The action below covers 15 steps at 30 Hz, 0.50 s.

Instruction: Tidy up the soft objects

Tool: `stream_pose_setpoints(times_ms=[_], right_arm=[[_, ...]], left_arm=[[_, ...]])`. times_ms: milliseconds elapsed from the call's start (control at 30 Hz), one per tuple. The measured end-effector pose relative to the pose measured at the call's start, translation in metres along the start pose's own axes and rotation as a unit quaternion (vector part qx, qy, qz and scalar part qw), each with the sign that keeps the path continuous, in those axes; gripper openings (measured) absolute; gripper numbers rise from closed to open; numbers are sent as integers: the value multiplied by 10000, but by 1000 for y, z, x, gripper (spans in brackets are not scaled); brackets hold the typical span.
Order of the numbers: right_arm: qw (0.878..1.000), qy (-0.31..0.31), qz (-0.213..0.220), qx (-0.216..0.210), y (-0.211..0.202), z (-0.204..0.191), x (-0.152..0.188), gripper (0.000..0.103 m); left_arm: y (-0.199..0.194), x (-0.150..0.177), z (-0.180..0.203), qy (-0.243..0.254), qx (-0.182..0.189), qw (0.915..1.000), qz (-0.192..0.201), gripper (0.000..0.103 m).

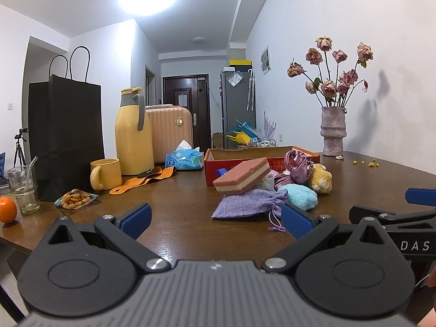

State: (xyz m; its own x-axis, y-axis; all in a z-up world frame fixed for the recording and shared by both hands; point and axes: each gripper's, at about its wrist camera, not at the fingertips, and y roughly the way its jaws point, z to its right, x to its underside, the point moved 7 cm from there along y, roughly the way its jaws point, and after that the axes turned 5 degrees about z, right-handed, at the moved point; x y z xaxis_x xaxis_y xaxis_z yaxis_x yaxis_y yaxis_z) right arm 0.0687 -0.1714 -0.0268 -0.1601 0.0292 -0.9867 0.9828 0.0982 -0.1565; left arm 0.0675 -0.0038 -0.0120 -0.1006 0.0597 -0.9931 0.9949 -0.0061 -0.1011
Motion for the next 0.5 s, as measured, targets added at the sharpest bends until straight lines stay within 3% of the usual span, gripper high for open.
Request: stream_pose_setpoints(times_ms=[500], right_arm=[[10000, 52, 28, 31, -1, 2, 0, 103]], left_arm=[[-1, 1, 2, -1, 39, 10000, 16, 103]])
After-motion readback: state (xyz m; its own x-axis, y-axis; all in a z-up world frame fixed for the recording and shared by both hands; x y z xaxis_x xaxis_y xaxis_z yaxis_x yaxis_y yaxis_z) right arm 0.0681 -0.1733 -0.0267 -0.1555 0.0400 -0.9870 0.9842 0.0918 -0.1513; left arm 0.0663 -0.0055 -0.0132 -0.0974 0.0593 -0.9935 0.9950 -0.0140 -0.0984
